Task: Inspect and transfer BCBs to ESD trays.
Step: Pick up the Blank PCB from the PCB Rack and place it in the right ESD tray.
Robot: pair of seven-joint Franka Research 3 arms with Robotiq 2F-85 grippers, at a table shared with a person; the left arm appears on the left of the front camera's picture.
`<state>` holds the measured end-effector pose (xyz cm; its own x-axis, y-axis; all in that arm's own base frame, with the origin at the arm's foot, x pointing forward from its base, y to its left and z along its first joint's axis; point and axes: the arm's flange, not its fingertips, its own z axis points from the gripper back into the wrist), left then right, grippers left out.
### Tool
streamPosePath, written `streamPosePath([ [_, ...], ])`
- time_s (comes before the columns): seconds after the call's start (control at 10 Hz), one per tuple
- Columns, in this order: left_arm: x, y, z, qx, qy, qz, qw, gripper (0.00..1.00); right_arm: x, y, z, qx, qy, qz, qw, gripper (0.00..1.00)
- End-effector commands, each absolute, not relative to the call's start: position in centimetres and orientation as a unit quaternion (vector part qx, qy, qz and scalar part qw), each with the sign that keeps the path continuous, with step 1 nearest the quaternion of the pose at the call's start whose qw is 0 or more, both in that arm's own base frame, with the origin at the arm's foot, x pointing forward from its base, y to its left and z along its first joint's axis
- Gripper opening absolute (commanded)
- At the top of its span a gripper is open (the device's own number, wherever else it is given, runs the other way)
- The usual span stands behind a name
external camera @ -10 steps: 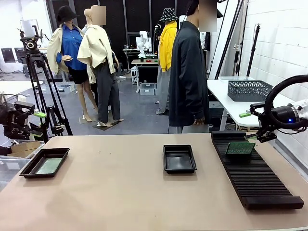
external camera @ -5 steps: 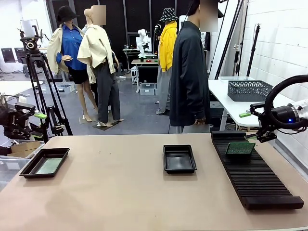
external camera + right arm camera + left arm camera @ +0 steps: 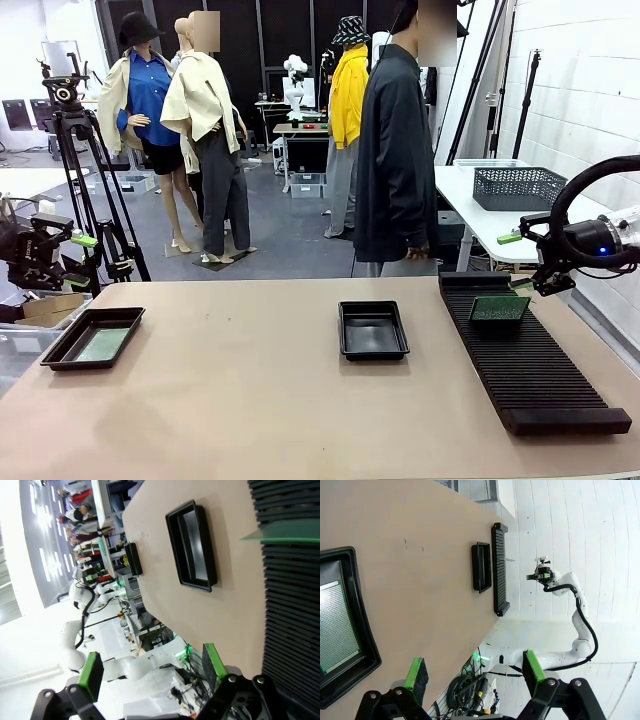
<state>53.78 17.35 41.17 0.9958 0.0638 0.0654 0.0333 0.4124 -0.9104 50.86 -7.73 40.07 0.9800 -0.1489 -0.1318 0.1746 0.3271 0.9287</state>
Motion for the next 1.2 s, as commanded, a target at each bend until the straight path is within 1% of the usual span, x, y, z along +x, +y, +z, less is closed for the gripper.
streamPosePath([
  [0.0,53.7,17.4,41.4,-0.542,-0.042,0.006,0.84,1.0,53.7,-6.9,42.1,0.522,-0.015,-0.035,0.852,1.0],
  [0.3,53.7,17.4,41.4,-0.542,-0.042,0.006,0.84,1.0,57.5,-4.2,44.9,0.415,0.024,0.069,0.907,1.0],
  [0.5,53.7,17.4,41.4,-0.542,-0.042,0.006,0.84,1.0,59.5,-1.9,46.2,0.315,0.067,0.188,0.928,1.0],
  [0.7,53.7,17.4,41.4,-0.542,-0.042,0.006,0.84,1.0,59.9,1.1,47.1,0.237,0.087,0.321,0.913,1.0],
  [0.9,53.7,17.4,41.4,-0.542,-0.042,0.006,0.84,1.0,60.0,2.7,47.4,0.136,0.086,0.476,0.864,1.0],
  [1.1,53.7,17.4,41.4,-0.542,-0.042,0.006,0.84,1.0,59.8,3.0,47.4,0.064,0.075,0.578,0.81,1.0],
])
